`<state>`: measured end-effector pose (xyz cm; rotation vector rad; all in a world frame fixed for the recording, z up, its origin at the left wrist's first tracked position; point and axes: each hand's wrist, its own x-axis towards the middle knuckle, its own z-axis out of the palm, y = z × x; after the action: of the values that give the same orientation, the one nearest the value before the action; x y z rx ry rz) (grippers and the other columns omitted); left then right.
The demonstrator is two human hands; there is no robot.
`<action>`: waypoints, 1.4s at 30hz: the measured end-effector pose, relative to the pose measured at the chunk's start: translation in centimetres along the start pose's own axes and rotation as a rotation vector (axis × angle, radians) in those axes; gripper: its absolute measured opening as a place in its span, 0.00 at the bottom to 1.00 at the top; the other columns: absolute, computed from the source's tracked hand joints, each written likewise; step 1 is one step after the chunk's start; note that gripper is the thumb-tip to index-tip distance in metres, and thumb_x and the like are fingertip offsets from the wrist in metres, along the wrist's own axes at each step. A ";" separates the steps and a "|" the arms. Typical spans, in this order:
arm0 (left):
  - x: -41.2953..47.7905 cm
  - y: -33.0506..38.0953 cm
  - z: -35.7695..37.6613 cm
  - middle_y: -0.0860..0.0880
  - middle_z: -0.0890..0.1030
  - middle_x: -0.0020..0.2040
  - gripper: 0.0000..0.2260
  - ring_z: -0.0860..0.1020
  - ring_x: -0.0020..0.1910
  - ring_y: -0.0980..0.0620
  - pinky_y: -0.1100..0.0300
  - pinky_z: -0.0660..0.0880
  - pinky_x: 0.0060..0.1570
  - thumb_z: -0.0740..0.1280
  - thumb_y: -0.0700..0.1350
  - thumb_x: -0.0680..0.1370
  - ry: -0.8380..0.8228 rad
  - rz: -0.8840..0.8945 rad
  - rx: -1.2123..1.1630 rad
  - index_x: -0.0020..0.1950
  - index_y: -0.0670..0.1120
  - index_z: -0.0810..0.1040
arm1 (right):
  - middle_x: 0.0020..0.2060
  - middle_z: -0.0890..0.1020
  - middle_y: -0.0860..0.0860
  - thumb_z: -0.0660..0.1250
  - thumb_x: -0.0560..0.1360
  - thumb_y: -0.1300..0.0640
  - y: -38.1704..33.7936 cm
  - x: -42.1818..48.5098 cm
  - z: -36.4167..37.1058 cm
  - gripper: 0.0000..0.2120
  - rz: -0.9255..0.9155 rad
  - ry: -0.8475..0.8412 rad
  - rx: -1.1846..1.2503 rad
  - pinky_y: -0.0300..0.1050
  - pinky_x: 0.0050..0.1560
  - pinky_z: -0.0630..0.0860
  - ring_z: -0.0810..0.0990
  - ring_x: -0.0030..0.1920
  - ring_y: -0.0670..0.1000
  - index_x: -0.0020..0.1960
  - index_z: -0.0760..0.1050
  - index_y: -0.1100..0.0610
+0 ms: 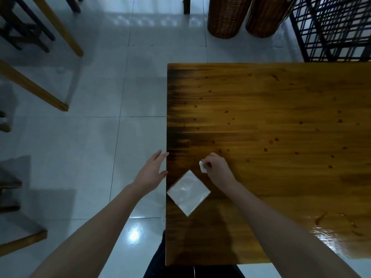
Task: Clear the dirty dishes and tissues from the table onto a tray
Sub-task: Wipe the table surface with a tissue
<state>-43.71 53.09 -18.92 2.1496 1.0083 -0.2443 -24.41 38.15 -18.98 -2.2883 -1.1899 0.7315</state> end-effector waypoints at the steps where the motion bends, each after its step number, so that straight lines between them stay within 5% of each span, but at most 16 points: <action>1: 0.1 -0.4 -0.1 0.52 0.56 0.78 0.29 0.58 0.75 0.49 0.53 0.62 0.69 0.66 0.44 0.78 -0.002 -0.009 0.003 0.76 0.54 0.58 | 0.47 0.78 0.51 0.62 0.78 0.64 -0.4 0.5 0.1 0.08 -0.033 -0.017 -0.006 0.40 0.52 0.76 0.77 0.46 0.46 0.50 0.80 0.60; 9: -0.3 -3.3 -0.6 0.51 0.57 0.78 0.29 0.59 0.75 0.49 0.54 0.62 0.69 0.67 0.44 0.78 -0.004 -0.015 0.000 0.76 0.53 0.59 | 0.47 0.78 0.51 0.62 0.78 0.61 -2.5 2.9 0.9 0.07 -0.102 -0.078 -0.032 0.38 0.49 0.76 0.77 0.45 0.46 0.48 0.79 0.60; 15: 0.0 -3.7 -0.7 0.51 0.56 0.78 0.29 0.59 0.75 0.49 0.53 0.62 0.69 0.66 0.46 0.79 -0.048 -0.039 -0.002 0.76 0.53 0.58 | 0.48 0.78 0.52 0.64 0.77 0.64 4.0 1.5 -3.9 0.07 0.325 0.197 -0.013 0.38 0.42 0.73 0.75 0.42 0.46 0.51 0.80 0.59; 19: 0.3 -3.1 -0.5 0.52 0.55 0.78 0.29 0.58 0.75 0.50 0.53 0.62 0.70 0.66 0.46 0.79 -0.077 -0.032 -0.017 0.76 0.54 0.57 | 0.47 0.79 0.54 0.63 0.78 0.62 4.9 1.1 -4.5 0.07 0.446 0.306 -0.015 0.41 0.40 0.75 0.77 0.42 0.49 0.53 0.79 0.61; 30: 1.6 -0.1 -0.2 0.49 0.59 0.77 0.31 0.60 0.74 0.49 0.54 0.60 0.70 0.66 0.48 0.79 -0.084 -0.050 -0.073 0.78 0.49 0.54 | 0.44 0.75 0.47 0.63 0.77 0.63 3.1 -1.4 -1.4 0.07 0.247 0.167 0.018 0.28 0.37 0.66 0.72 0.39 0.40 0.50 0.79 0.57; 36: 1.8 1.2 -0.4 0.51 0.55 0.78 0.37 0.58 0.76 0.49 0.53 0.59 0.71 0.68 0.48 0.78 -0.079 -0.051 -0.068 0.79 0.51 0.48 | 0.47 0.79 0.54 0.63 0.78 0.61 8.1 -3.2 -6.0 0.08 0.531 0.367 0.039 0.38 0.39 0.73 0.76 0.40 0.47 0.55 0.79 0.61; 42: 1.3 1.6 -0.5 0.50 0.55 0.78 0.39 0.59 0.75 0.48 0.51 0.62 0.72 0.70 0.47 0.76 -0.095 -0.022 -0.036 0.79 0.53 0.48 | 0.50 0.80 0.57 0.63 0.78 0.62 6.2 -1.8 -5.0 0.08 0.593 0.418 0.058 0.39 0.40 0.72 0.77 0.44 0.50 0.54 0.78 0.62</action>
<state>-41.71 53.55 -18.28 2.0755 0.9748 -0.3331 -18.41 32.69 -18.53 -2.5879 -0.2960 0.4282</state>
